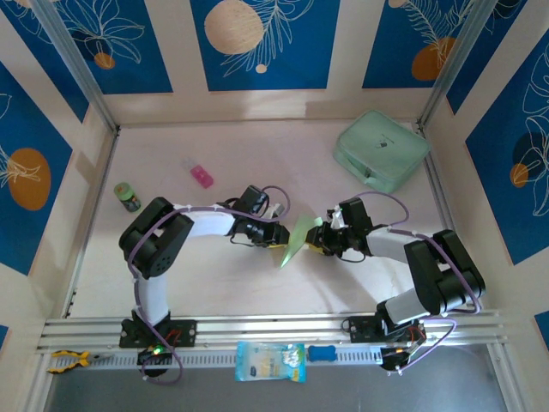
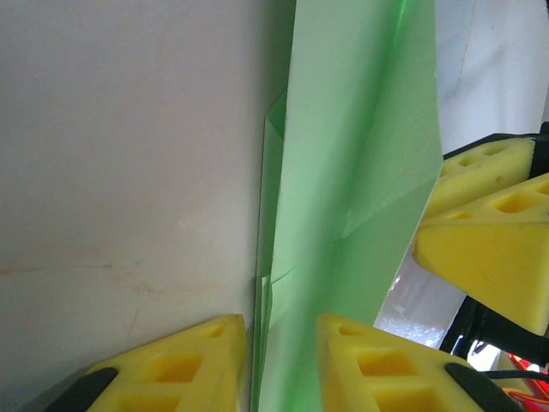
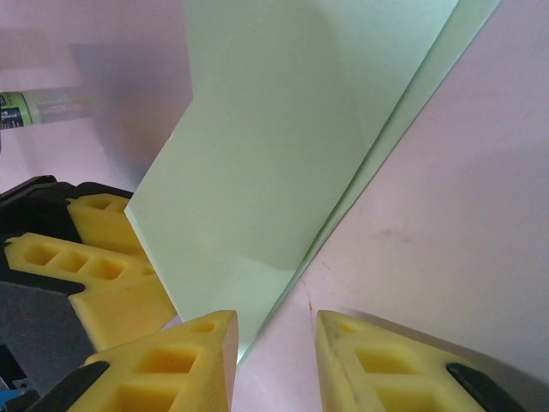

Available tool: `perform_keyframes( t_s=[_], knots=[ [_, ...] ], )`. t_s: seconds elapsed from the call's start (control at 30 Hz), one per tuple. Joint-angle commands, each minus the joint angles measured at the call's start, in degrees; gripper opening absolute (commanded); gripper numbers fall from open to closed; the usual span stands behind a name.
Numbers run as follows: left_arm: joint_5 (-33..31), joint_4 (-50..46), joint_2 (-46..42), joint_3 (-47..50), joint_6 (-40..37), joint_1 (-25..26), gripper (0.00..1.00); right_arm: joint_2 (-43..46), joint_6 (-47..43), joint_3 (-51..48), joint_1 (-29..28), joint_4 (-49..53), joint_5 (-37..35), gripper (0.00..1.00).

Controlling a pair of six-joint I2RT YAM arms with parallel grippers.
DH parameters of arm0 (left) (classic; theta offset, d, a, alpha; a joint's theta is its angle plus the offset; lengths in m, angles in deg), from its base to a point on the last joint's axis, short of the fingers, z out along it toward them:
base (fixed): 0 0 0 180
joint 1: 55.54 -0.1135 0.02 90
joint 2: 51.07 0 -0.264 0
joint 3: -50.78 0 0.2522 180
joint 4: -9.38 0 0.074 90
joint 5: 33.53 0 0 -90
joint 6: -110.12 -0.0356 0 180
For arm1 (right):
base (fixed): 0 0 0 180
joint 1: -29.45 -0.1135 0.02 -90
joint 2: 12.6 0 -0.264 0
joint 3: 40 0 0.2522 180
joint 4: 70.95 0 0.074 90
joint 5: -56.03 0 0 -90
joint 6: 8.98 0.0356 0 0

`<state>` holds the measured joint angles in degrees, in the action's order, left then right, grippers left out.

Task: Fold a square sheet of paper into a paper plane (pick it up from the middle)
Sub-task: Move the paper plane to the center of the table.

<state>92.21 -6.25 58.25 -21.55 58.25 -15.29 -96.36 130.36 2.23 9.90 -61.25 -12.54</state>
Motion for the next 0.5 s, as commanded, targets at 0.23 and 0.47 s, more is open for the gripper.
perform_keyframes(
  t_s=[0.23, 0.47],
  knots=[
    [1.6, -1.0, 1.5, -1.2, -0.6, 1.1, 0.28, -1.7, 0.6, 1.2, -0.8, -0.3, 1.0, 0.30],
    [2.4, -1.0, 2.0, -1.8, -0.7, 1.7, 0.28, -2.5, 0.6, 1.1, -0.9, -0.6, 1.2, 0.30]
  ],
)
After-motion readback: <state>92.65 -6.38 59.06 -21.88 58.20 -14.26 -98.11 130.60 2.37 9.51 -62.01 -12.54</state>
